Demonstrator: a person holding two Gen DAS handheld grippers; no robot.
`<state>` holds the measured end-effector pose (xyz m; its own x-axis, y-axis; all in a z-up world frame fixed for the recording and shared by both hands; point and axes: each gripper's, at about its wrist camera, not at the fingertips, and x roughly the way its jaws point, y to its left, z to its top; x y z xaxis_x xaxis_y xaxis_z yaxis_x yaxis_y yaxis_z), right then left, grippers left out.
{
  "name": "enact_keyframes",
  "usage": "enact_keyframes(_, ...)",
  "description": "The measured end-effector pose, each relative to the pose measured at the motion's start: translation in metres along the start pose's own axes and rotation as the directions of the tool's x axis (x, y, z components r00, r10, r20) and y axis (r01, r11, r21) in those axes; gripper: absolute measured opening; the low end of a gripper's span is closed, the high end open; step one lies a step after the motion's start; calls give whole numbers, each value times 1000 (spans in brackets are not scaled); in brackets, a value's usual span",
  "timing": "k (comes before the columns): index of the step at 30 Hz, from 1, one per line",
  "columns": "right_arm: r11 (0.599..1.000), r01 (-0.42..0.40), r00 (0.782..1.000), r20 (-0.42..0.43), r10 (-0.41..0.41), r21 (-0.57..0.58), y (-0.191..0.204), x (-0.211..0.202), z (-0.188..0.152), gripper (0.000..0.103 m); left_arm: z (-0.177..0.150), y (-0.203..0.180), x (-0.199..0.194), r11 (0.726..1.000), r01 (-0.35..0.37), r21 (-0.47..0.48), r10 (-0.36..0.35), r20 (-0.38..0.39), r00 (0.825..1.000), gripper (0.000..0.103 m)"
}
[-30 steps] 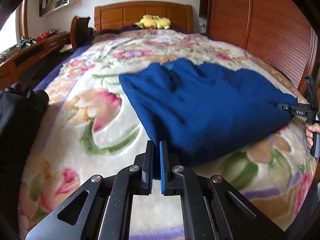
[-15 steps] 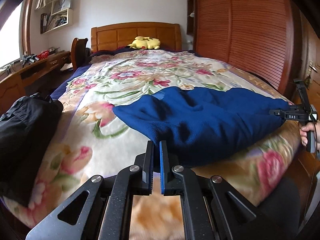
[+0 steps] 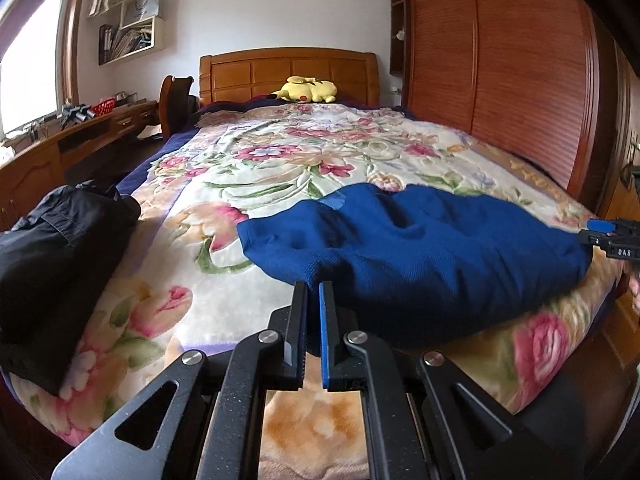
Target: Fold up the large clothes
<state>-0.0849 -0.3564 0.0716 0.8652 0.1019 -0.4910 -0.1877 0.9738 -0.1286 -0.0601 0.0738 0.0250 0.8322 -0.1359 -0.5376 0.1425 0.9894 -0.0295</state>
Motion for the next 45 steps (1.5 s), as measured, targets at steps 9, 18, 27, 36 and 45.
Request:
enact_keyframes(9,990,-119,989,75,125,-79,82,-3,9,66,-2,-9,7,999,-41,16,41,-2,999,6)
enact_keyframes(18,980,-186,982,15,187,-67,151,56,23,66,-5,-9,7,998,-48,35,48,-20,999,6)
enact_keyframes(27,976,-215,976,-29,215,-8,147,97,12,66,-8,-14,3,995,-54,80,55,-5,998,6)
enact_keyframes(36,983,-183,983,6,184,-12,146,84,2,66,-5,-14,-2,996,-43,77,41,26,999,6)
enact_keyframes(45,984,-169,986,-6,168,-49,149,91,-4,66,-1,-27,-5,994,-48,94,41,71,997,6)
